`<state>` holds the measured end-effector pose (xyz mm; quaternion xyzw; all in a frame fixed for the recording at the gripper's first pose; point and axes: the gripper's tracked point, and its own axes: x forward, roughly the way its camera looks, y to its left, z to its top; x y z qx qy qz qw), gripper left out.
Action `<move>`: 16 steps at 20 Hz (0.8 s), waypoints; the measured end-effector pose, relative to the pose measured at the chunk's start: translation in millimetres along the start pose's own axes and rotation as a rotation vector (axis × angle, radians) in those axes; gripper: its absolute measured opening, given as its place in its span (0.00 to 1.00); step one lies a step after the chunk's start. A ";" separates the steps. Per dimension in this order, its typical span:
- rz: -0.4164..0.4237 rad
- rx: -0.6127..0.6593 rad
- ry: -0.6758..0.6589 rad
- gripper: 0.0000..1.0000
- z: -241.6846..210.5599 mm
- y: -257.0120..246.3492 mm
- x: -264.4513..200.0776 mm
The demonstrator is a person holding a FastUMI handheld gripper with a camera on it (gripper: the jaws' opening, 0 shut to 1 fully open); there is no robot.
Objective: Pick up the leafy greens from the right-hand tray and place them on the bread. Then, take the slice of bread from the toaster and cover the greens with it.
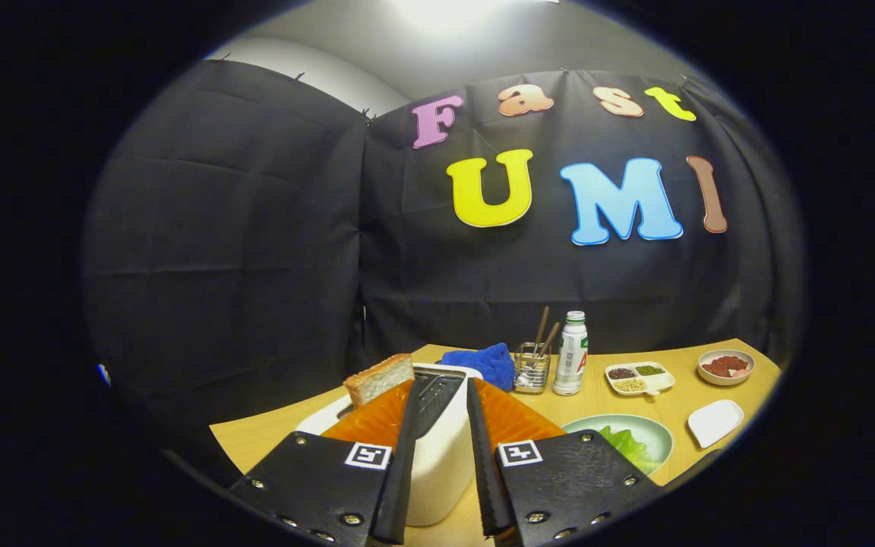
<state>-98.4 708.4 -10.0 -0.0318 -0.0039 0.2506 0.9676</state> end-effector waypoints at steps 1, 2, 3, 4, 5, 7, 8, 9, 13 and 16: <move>0.009 0.005 0.004 0.37 -3.2 12.7 6.0; 0.013 0.007 0.019 0.37 -6.0 23.2 11.0; 0.006 0.004 0.025 0.37 -9.0 31.3 13.8; -0.005 -0.004 0.026 0.37 -10.5 37.2 17.6; -0.022 -0.016 0.018 0.37 -10.5 41.8 22.5; -0.050 -0.045 0.024 0.37 -15.5 46.7 30.6; -0.054 -0.053 0.034 0.37 -20.5 50.2 34.8; -0.061 -0.057 0.045 0.37 -23.7 51.8 38.2; -0.111 -0.102 0.020 0.37 -17.3 53.2 46.9; -0.101 -0.101 0.038 0.37 -23.5 64.0 44.1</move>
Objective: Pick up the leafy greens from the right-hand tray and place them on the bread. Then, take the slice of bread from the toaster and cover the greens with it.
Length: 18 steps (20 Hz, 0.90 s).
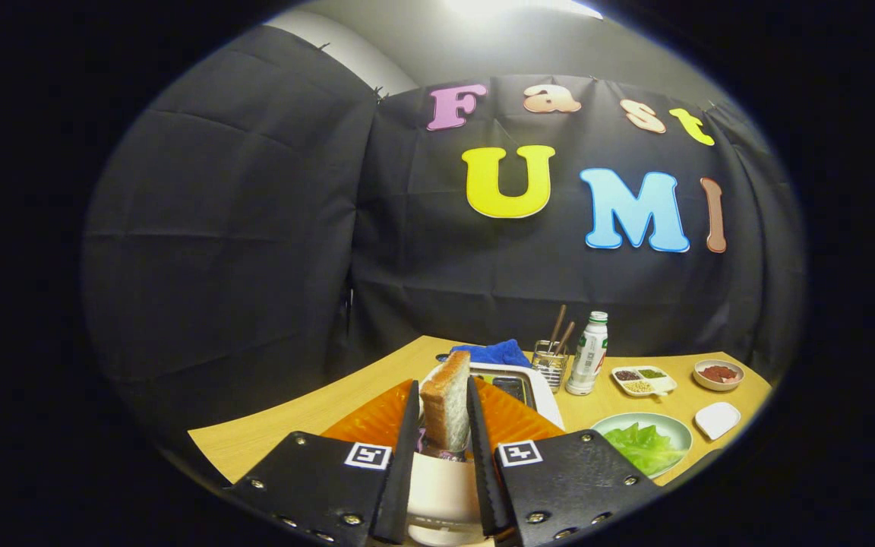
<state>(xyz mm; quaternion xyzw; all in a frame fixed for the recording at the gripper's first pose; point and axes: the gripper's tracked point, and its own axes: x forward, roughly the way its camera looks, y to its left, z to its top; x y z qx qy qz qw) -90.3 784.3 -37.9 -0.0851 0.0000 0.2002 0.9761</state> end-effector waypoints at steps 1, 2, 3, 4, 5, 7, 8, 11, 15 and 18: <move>-0.005 -0.006 -0.005 0.37 -0.1 0.4 -0.3; -0.018 -0.019 -0.007 0.37 0.7 -2.8 0.8; -0.021 -0.020 -0.006 0.37 0.7 -2.8 3.9; -0.026 -0.017 -0.003 0.37 -2.2 -4.0 8.1; -0.033 -0.016 0.004 0.37 -3.8 -5.3 10.3; -0.030 -0.007 0.019 0.37 -10.1 -3.5 13.6; -0.030 0.005 0.016 0.28 -11.2 -5.0 16.4; -0.007 0.021 0.017 0.14 -8.6 -4.0 15.7; 0.013 0.041 0.021 0.06 -9.7 -7.4 18.6; 0.031 0.045 0.016 0.06 -5.1 -9.3 16.3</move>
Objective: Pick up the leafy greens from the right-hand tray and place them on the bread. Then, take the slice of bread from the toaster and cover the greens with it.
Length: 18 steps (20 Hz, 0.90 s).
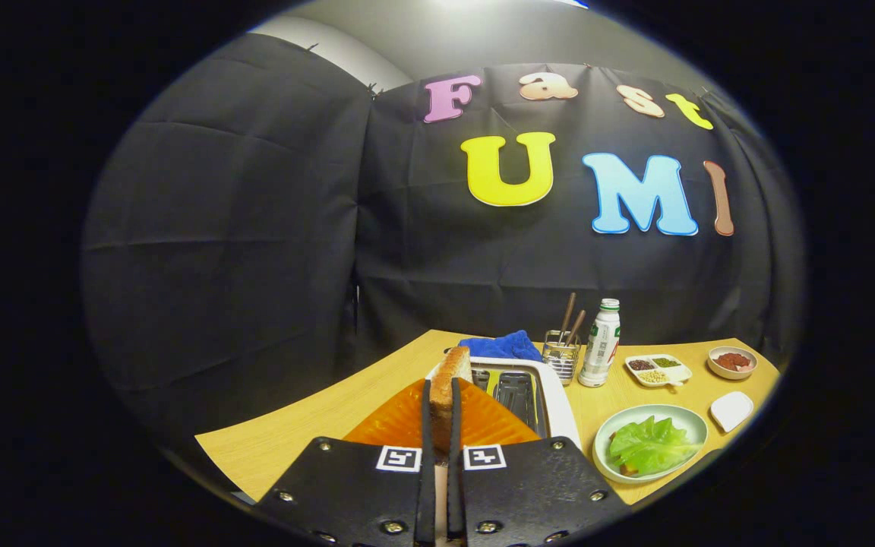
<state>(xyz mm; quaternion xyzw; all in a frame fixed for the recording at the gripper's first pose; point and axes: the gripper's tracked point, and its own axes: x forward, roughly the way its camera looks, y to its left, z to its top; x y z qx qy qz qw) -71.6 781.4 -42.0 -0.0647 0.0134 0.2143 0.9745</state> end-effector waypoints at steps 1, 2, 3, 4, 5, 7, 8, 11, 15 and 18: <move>0.004 0.008 0.001 0.06 -0.1 -0.7 1.8; -0.001 0.013 -0.006 0.06 3.1 -2.5 1.5; -0.002 0.016 -0.010 0.06 6.1 -6.2 0.7; -0.005 0.018 -0.014 0.06 8.4 -7.2 0.8; 0.001 0.021 -0.019 0.06 12.0 -6.7 0.9; 0.015 0.024 -0.026 0.06 19.2 -4.6 -0.4; 0.018 0.017 -0.039 0.06 25.2 -4.7 -3.2; 0.035 0.026 -0.079 0.06 45.0 -5.8 -9.1; 0.055 0.043 -0.133 0.06 74.8 -17.7 -27.9; 0.047 0.039 -0.169 0.06 95.7 -34.5 -43.1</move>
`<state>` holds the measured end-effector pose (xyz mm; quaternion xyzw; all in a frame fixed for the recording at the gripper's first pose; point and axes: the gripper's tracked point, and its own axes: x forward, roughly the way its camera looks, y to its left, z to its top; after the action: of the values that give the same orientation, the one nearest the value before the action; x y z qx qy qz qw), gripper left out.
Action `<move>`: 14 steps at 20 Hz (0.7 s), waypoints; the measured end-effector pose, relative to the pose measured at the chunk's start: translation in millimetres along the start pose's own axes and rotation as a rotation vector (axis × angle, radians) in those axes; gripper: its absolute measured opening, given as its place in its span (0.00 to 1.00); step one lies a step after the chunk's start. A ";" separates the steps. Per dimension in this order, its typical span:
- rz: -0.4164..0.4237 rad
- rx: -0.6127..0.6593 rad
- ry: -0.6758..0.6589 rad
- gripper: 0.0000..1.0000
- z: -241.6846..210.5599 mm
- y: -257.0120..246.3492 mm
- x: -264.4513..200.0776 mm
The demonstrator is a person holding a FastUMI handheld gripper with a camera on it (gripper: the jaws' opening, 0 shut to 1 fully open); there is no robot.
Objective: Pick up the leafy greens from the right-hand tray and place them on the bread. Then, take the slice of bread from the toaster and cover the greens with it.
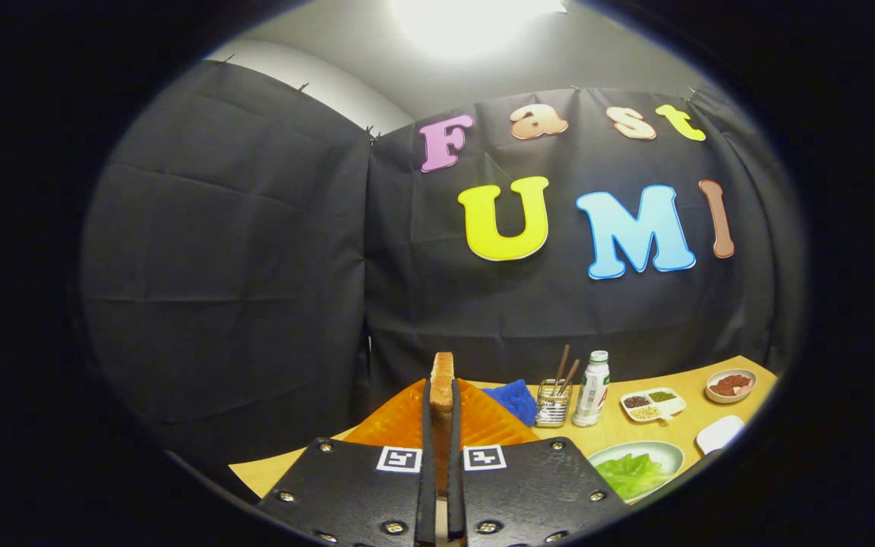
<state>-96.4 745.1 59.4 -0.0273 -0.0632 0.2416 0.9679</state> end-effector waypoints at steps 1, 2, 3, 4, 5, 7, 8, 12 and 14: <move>-0.002 -0.001 -0.007 0.06 4.3 -6.0 -3.1; -0.008 0.001 -0.011 0.06 9.1 -14.1 -7.7; -0.008 0.002 -0.009 0.06 11.0 -22.1 -11.9; -0.014 -0.002 -0.004 0.06 11.7 -32.0 -17.4; -0.026 -0.009 -0.001 0.06 11.9 -43.5 -22.2; -0.057 -0.037 0.019 0.06 5.6 -68.7 -32.5; -0.073 -0.044 0.030 0.06 1.7 -81.4 -37.5; -0.154 -0.067 0.067 0.06 -17.4 -138.3 -51.4; -0.195 -0.058 0.088 0.06 -28.0 -165.8 -57.1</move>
<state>-65.6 571.3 39.2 -0.0597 -0.0299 0.1427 0.9875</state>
